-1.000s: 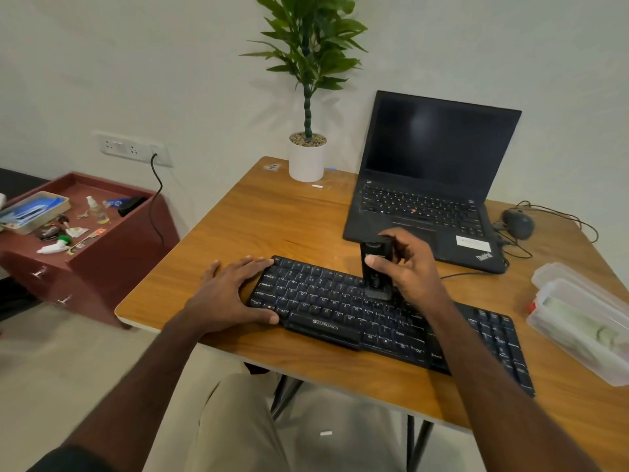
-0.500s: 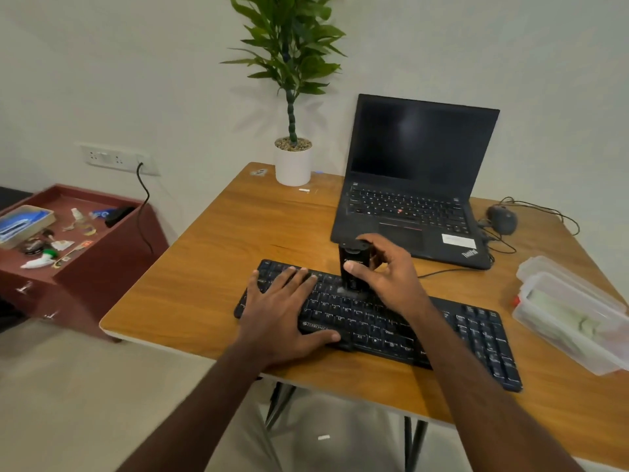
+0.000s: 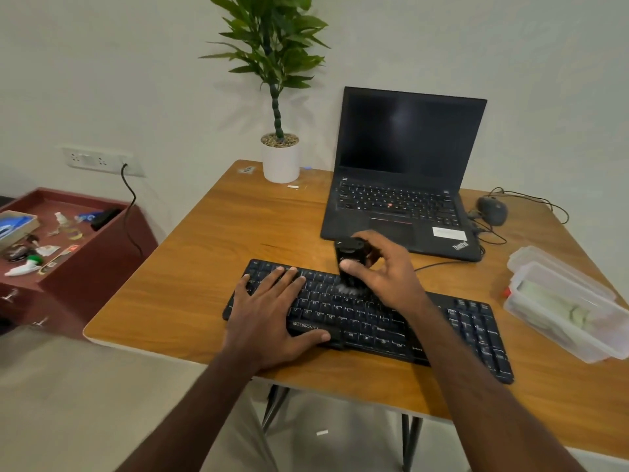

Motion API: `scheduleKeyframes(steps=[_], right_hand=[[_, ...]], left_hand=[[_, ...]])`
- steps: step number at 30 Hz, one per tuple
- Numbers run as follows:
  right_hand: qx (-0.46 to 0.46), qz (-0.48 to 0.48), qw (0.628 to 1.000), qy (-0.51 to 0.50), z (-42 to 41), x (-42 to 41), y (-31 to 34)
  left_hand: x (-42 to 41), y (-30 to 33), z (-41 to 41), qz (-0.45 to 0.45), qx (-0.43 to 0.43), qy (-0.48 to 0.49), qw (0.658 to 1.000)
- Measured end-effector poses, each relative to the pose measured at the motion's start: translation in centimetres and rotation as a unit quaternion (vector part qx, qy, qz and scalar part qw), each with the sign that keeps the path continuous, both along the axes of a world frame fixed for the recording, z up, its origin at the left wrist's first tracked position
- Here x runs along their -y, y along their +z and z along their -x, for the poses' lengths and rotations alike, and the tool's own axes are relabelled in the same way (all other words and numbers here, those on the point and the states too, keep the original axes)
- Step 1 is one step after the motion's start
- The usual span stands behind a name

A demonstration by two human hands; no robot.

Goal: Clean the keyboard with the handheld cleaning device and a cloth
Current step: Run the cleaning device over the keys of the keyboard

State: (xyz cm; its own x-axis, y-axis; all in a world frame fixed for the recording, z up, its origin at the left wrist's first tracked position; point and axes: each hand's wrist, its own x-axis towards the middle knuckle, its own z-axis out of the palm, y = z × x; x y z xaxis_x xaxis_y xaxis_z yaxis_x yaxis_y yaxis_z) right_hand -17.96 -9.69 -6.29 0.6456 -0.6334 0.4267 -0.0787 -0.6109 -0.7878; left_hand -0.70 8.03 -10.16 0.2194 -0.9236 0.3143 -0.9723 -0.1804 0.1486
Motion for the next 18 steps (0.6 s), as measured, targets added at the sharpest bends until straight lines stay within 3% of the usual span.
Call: scheduleKeyframes(steps=[4, 7, 11, 15, 18], right_hand=[[0.052, -0.012, 0.998, -0.027, 0.4, 0.1, 0.0], [0.028, -0.003, 1.0, 0.002, -0.3, -1.2, -0.8], [0.039, -0.022, 0.998, -0.046, 0.5, 0.1, -0.4], [0.049, -0.039, 0.998, -0.011, -0.1, -1.2, -1.0], [0.041, -0.03, 0.998, -0.043, 0.0, -0.6, -1.0]], left_hand=[[0.0, 0.0, 0.0, 0.002, -0.004, 0.001, 1.0], [0.0, 0.1, 0.0, -0.001, -0.002, -0.001, 1.0], [0.0, 0.1, 0.0, -0.003, -0.004, 0.002, 1.0], [0.0, 0.1, 0.0, -0.003, -0.008, 0.0, 1.0], [0.0, 0.1, 0.0, -0.004, -0.004, 0.001, 1.0]])
